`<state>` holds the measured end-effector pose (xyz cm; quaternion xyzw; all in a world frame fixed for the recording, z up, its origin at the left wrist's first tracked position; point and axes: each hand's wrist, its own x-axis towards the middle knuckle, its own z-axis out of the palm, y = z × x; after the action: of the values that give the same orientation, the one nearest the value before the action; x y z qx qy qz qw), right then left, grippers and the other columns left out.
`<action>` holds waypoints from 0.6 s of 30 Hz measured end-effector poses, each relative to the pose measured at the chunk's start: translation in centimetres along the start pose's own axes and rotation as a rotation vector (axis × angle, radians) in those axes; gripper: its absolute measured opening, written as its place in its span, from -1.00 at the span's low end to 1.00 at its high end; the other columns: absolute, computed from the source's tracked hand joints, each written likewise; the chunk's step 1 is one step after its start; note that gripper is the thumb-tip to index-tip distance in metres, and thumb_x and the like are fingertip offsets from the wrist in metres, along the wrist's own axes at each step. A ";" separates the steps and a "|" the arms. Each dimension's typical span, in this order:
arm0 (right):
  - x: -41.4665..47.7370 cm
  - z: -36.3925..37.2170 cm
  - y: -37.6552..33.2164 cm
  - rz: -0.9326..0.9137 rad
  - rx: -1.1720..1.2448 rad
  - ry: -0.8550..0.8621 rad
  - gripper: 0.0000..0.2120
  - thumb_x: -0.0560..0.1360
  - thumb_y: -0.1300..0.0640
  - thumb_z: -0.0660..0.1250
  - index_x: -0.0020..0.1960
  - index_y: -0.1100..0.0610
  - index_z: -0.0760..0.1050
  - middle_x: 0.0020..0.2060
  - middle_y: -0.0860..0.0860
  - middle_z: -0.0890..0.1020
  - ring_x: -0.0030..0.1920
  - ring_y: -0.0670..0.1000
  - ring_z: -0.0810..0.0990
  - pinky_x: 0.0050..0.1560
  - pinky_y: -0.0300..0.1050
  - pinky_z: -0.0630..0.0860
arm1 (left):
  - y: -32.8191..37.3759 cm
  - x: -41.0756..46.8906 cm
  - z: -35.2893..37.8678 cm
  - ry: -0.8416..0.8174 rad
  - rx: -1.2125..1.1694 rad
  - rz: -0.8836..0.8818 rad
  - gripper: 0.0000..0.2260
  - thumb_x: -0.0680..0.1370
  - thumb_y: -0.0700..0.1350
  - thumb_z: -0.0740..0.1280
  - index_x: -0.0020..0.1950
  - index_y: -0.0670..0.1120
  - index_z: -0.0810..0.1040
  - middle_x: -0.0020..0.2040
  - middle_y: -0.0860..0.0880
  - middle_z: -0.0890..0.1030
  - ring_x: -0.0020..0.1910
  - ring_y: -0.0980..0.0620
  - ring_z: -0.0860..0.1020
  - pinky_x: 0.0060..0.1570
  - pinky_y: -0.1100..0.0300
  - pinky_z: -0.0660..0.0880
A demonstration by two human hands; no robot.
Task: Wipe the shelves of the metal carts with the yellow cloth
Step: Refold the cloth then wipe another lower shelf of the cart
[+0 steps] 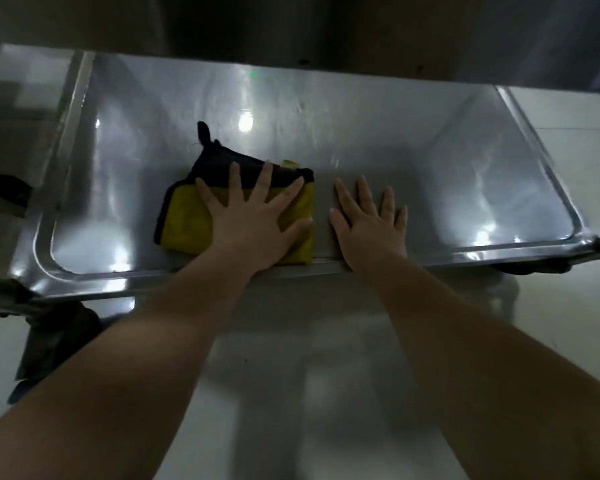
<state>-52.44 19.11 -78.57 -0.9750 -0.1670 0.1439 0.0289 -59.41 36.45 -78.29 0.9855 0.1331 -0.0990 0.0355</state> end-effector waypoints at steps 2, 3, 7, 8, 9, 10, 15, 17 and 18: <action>0.1 0.1 0.0 0.003 0.014 0.009 -0.48 0.63 -0.27 -0.17 0.54 -0.32 -0.28 0.58 -0.14 -0.24 0.55 0.19 -0.32 0.51 0.25 -0.29 | -4.2 -2.2 0.4 0.057 -0.012 -0.037 -0.37 0.44 0.52 -0.22 0.49 0.44 -0.27 0.61 0.08 -0.21 0.56 -0.24 -0.24 0.33 -0.52 -0.25; 0.1 0.2 -0.2 0.007 0.007 0.013 -0.48 0.63 -0.27 -0.17 0.54 -0.32 -0.27 0.58 -0.14 -0.23 0.55 0.20 -0.31 0.51 0.25 -0.29 | -6.5 -2.9 0.3 0.072 -0.028 -0.103 -0.37 0.45 0.53 -0.20 0.49 0.44 -0.25 0.62 0.10 -0.18 0.57 -0.22 -0.22 0.34 -0.52 -0.25; -0.2 0.7 -1.6 0.011 -0.011 0.029 -0.47 0.63 -0.27 -0.19 0.54 -0.30 -0.28 0.58 -0.11 -0.24 0.54 0.23 -0.32 0.50 0.27 -0.29 | -10.9 -3.4 -0.3 0.063 -0.134 -0.467 -0.34 0.45 0.54 -0.17 0.52 0.41 -0.17 0.63 0.06 -0.15 0.56 -0.27 -0.21 0.31 -0.56 -0.22; -0.3 0.8 -2.0 0.011 -0.011 0.032 -0.47 0.63 -0.26 -0.19 0.55 -0.29 -0.27 0.58 -0.11 -0.23 0.54 0.24 -0.32 0.49 0.29 -0.29 | -9.9 -2.9 -0.4 0.073 -0.147 -0.521 -0.34 0.46 0.53 -0.17 0.53 0.39 -0.17 0.63 0.03 -0.15 0.55 -0.31 -0.21 0.29 -0.58 -0.21; -0.3 0.8 -2.3 0.011 -0.013 0.033 -0.47 0.63 -0.26 -0.20 0.55 -0.28 -0.27 0.58 -0.10 -0.23 0.54 0.25 -0.32 0.49 0.30 -0.29 | -8.3 -2.2 -0.4 0.081 -0.164 -0.539 -0.33 0.47 0.52 -0.17 0.54 0.37 -0.18 0.63 0.01 -0.15 0.54 -0.35 -0.21 0.27 -0.59 -0.21; -0.4 0.8 -2.4 0.011 -0.016 0.032 -0.47 0.63 -0.26 -0.20 0.55 -0.27 -0.27 0.58 -0.10 -0.23 0.54 0.25 -0.32 0.49 0.30 -0.29 | -6.2 -1.4 -0.5 0.072 -0.181 -0.510 -0.34 0.48 0.51 -0.17 0.54 0.35 -0.19 0.63 -0.01 -0.16 0.53 -0.39 -0.22 0.25 -0.61 -0.22; -0.5 0.5 -1.6 0.004 -0.001 0.021 -0.48 0.64 -0.25 -0.18 0.55 -0.29 -0.27 0.58 -0.11 -0.24 0.55 0.21 -0.32 0.49 0.28 -0.30 | 0.5 -1.2 0.2 0.003 -0.063 -0.080 -0.35 0.46 0.52 -0.18 0.51 0.40 -0.28 0.61 0.03 -0.24 0.54 -0.32 -0.28 0.27 -0.57 -0.29; -0.5 0.4 -1.3 -0.001 0.021 0.022 -0.48 0.64 -0.26 -0.16 0.55 -0.29 -0.24 0.58 -0.12 -0.22 0.55 0.21 -0.31 0.50 0.26 -0.30 | -3.1 -2.3 0.4 0.024 -0.040 -0.027 -0.35 0.43 0.54 -0.17 0.49 0.44 -0.24 0.62 0.09 -0.21 0.56 -0.25 -0.25 0.31 -0.53 -0.27; -0.5 0.4 -1.3 0.000 0.028 0.028 -0.47 0.63 -0.26 -0.15 0.55 -0.30 -0.23 0.58 -0.13 -0.21 0.55 0.21 -0.30 0.50 0.26 -0.30 | -5.6 -2.9 0.3 0.041 -0.042 -0.047 -0.34 0.42 0.55 -0.16 0.48 0.45 -0.23 0.62 0.12 -0.19 0.57 -0.22 -0.23 0.33 -0.52 -0.26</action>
<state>-53.39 20.16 -78.65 -0.9764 -0.1643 0.1325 0.0447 -63.71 41.03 -78.28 0.9830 0.1588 -0.0770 0.0511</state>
